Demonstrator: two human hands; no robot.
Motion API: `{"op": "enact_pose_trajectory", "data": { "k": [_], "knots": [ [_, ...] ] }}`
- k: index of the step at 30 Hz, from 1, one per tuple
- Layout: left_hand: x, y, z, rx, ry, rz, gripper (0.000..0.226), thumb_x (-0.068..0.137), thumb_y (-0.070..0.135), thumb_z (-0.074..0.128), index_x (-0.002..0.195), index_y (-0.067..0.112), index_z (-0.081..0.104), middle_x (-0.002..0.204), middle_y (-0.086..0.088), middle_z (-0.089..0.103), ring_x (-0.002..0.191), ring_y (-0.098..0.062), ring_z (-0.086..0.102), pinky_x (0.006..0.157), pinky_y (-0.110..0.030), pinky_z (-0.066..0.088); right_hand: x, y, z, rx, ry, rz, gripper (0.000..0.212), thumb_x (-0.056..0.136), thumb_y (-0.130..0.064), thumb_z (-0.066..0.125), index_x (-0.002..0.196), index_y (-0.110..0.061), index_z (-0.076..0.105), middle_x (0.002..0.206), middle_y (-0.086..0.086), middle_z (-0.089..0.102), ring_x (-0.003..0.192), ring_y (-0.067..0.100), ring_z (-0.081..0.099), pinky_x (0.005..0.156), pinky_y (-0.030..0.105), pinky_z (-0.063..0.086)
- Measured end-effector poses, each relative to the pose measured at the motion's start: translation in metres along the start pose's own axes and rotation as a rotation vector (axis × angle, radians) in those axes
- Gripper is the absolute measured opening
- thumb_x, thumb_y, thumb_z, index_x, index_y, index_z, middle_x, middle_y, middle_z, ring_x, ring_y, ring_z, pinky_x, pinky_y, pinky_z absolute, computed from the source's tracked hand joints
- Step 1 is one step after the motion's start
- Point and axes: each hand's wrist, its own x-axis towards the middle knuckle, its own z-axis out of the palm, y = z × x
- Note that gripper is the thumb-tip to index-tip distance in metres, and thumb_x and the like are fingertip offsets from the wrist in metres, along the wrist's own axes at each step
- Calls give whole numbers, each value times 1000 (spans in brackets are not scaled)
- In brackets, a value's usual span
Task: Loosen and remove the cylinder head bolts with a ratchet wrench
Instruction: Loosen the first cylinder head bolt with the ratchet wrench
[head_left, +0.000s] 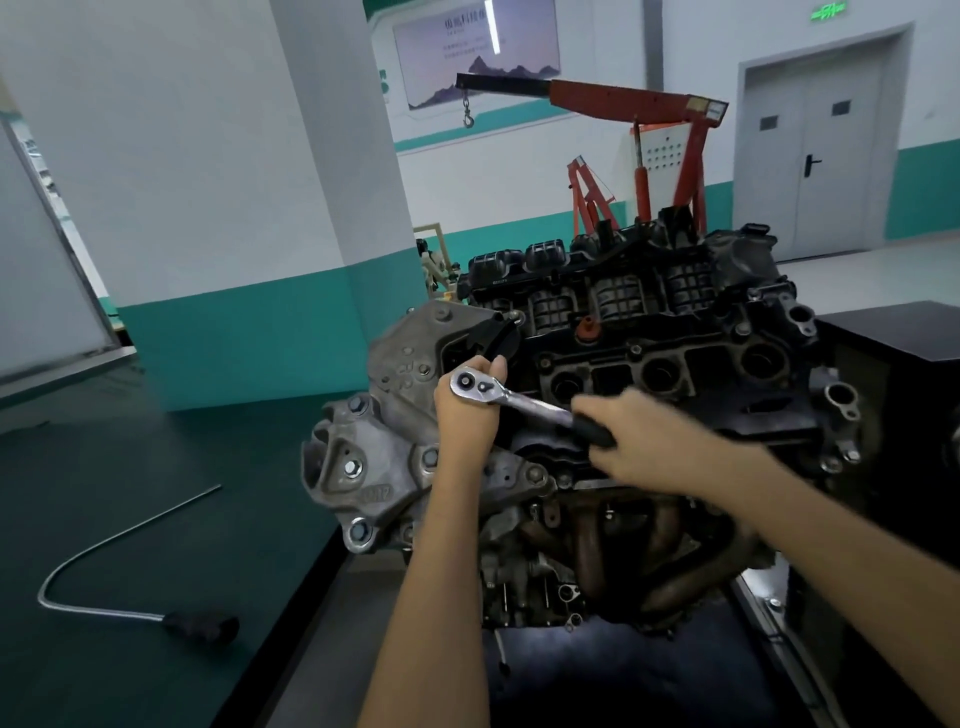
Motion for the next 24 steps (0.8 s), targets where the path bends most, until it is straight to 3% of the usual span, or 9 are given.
{"op": "enact_pose_trajectory", "data": {
  "k": [4,7,9,12,14,18,21,24],
  "knots": [
    [0,2,1,66,50,41,52,93,17,62,52,16,28,50,3,25,50,-9,21,49,-24,21,-28,-45,62,404,77,135,18,79,-14,57,86,-24,44,66,3,55,56,23,55,52,36,47],
    [0,1,1,104,59,56,51,93,20,62,53,16,30,52,2,26,52,-12,22,49,-23,20,-30,-79,89,547,108,211,26,82,-14,55,104,-22,45,78,6,61,69,27,62,64,41,54],
    [0,0,0,99,51,57,50,93,20,62,53,16,31,51,2,27,53,-13,23,51,-26,22,-29,-79,87,561,91,221,26,82,-12,55,105,-20,46,81,7,61,71,26,62,66,40,54],
    [-1,0,-3,72,-9,58,49,92,19,63,53,17,33,50,4,28,51,-11,24,51,-27,23,-25,-50,56,402,1,139,19,78,-9,57,93,-17,49,77,8,58,67,28,57,59,31,44],
    [-1,0,-5,56,-61,36,48,91,19,64,53,17,35,48,7,30,49,-7,26,50,-24,25,-14,-20,20,168,-43,66,18,78,-11,60,94,-17,52,70,1,54,67,28,58,57,30,41],
    [1,3,-5,59,-92,14,41,92,18,63,57,13,41,50,7,36,52,-8,33,56,-29,30,23,9,-38,-330,-28,-63,30,87,-20,56,116,-27,50,75,-1,49,68,24,53,59,29,35],
    [-1,3,-4,10,-64,11,44,92,15,61,55,14,36,50,6,32,52,-9,29,56,-30,28,22,4,-30,-332,62,-59,28,86,-21,55,112,-28,49,73,-4,42,73,26,57,60,29,33],
    [-3,4,-2,13,-43,33,45,93,17,61,57,6,36,53,-4,30,53,-14,26,55,-31,24,-12,-14,16,-111,119,69,24,82,-25,58,102,-26,45,72,-5,43,80,32,62,60,28,34]
  ]
}}
